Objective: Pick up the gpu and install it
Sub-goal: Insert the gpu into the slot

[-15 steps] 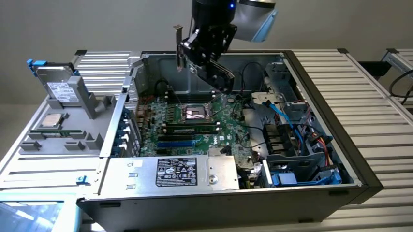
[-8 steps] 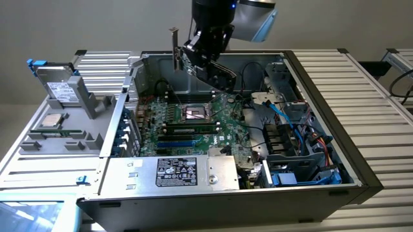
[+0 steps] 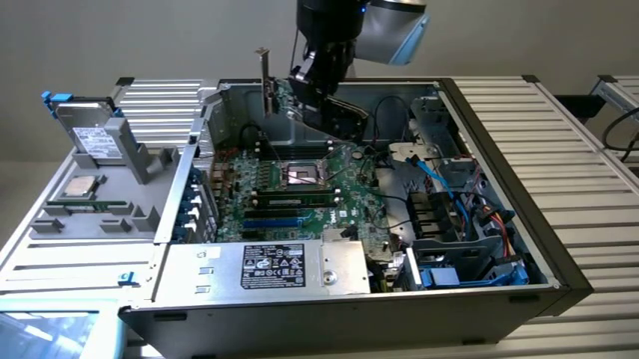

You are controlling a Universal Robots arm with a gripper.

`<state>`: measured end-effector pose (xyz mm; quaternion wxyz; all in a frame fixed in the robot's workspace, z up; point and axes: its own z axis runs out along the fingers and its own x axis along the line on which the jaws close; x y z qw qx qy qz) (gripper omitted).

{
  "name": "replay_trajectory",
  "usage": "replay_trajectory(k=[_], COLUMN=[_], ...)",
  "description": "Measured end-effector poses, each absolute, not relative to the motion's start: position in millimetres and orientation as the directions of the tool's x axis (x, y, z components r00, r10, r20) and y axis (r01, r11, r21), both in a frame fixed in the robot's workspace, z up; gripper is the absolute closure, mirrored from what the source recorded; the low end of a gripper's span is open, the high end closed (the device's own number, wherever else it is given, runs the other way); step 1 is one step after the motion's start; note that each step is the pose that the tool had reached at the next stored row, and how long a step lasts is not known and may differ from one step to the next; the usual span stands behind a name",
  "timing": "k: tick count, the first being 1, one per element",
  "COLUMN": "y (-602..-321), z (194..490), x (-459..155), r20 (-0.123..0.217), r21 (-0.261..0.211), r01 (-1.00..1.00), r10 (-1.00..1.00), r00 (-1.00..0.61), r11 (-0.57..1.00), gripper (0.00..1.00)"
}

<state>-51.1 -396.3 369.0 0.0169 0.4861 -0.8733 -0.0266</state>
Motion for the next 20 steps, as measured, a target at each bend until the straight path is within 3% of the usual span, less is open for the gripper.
replay_trajectory(k=[20], y=[-396.3], z=[360.7], x=[-51.1], r20=[0.004], r21=[0.063], r01=[-0.98], r10=[-0.982], r00=[-0.19], r11=[0.19], gripper=[0.71])
